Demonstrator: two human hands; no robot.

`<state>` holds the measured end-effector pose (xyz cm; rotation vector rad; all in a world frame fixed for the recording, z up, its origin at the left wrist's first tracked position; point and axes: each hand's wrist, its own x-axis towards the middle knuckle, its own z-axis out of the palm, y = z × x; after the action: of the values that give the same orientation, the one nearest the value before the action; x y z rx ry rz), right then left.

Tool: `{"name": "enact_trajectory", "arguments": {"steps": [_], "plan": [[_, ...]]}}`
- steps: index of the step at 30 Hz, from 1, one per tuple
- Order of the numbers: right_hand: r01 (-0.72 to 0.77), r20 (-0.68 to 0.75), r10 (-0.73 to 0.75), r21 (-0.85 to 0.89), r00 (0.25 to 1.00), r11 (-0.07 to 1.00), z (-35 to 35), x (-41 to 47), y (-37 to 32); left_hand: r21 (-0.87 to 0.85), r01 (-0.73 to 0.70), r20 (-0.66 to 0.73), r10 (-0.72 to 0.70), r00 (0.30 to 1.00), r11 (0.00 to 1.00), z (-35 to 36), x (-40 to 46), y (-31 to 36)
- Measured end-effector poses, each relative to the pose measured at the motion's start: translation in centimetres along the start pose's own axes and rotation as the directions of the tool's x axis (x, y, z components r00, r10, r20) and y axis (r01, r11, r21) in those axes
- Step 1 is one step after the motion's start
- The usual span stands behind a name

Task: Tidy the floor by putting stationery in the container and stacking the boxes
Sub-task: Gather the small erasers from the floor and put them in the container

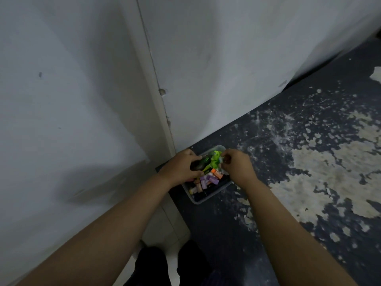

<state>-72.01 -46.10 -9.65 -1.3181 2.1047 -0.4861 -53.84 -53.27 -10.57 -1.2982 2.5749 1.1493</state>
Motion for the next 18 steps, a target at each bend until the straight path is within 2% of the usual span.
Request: {"name": "enact_trajectory", "arguments": {"steps": [3,7,10,14,18], "plan": [[0.018,-0.019,-0.018,-0.002,1.0,1.0,0.5,-0.2,0.1,0.117,-0.013,0.021,0.011,1.0,0.993,0.1,0.2,0.4],[0.065,-0.032,-0.066,-0.033,0.997,0.997,1.2,-0.6,0.3,0.132,0.001,-0.05,0.006,0.999,0.991,0.8,0.0,1.3],[0.082,-0.074,-0.082,0.002,0.994,0.997,1.2,-0.9,0.5,0.182,-0.006,-0.037,0.013,0.999,0.983,1.0,-0.2,1.4],[0.032,-0.118,-0.013,0.16,0.993,0.987,0.9,-1.3,0.8,0.142,-0.033,-0.032,0.038,0.999,0.989,0.7,-0.5,0.9],[0.003,-0.147,0.025,0.189,0.989,0.982,0.8,-1.7,1.1,0.053,-0.045,-0.055,0.048,0.997,0.998,0.8,-1.3,0.9]]}}
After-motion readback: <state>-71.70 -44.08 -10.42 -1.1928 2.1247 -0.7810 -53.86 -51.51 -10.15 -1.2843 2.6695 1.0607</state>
